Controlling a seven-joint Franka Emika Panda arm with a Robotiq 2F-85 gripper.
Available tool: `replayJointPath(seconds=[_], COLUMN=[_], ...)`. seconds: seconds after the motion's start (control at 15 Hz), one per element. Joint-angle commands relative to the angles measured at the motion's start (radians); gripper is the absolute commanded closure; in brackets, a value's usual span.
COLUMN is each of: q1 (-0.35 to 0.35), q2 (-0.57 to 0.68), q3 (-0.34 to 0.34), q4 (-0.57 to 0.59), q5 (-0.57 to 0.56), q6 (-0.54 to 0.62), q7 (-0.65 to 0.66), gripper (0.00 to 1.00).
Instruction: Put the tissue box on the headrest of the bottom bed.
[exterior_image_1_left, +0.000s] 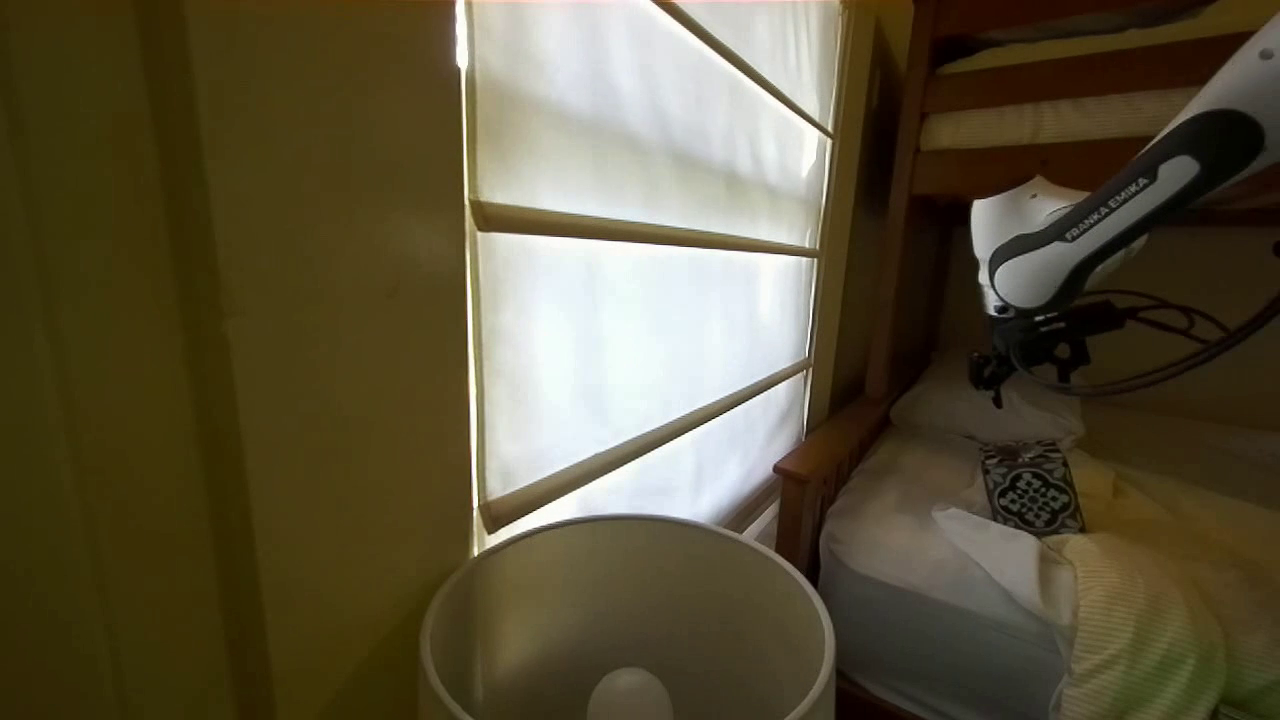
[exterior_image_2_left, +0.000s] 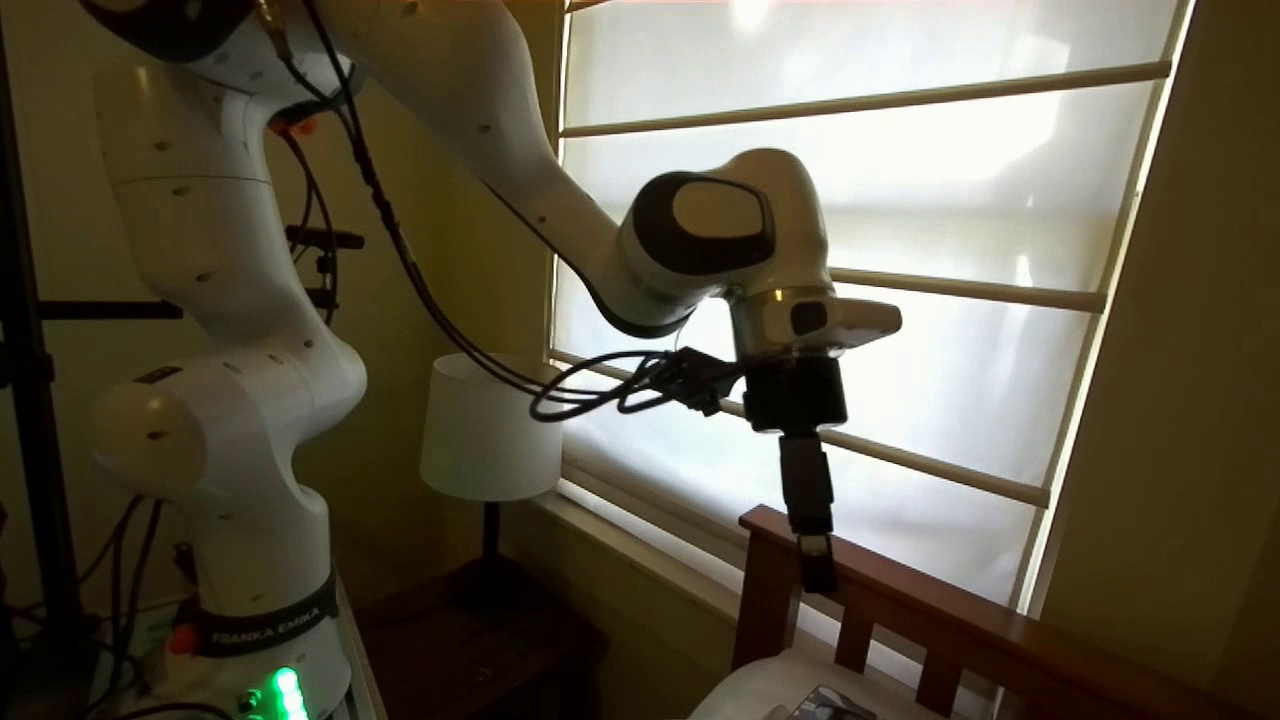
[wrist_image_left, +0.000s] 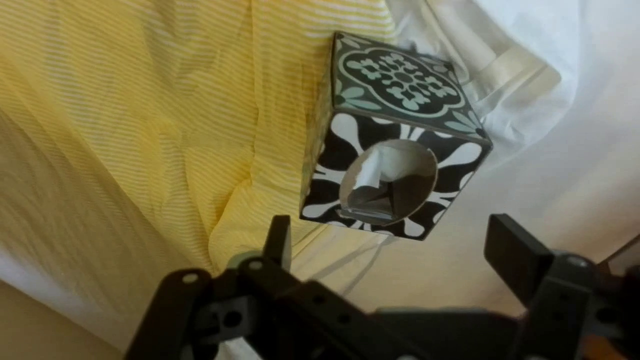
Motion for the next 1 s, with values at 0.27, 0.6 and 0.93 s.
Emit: replayJointPath(seconds=[0.27,0.6,0.93], q1=[0.196,0.268,0.294], q2=[0.306,0.423,0.493], q3=[-0.17,-0.268,-0.318], q4=[0.233,0.274,0.292], q5=[0.082,0.235,0.343], q6=[0.046,0.101,0.124], q7=[0.014,-0.061,-0.11], gripper=[0.0,0.0,0.0])
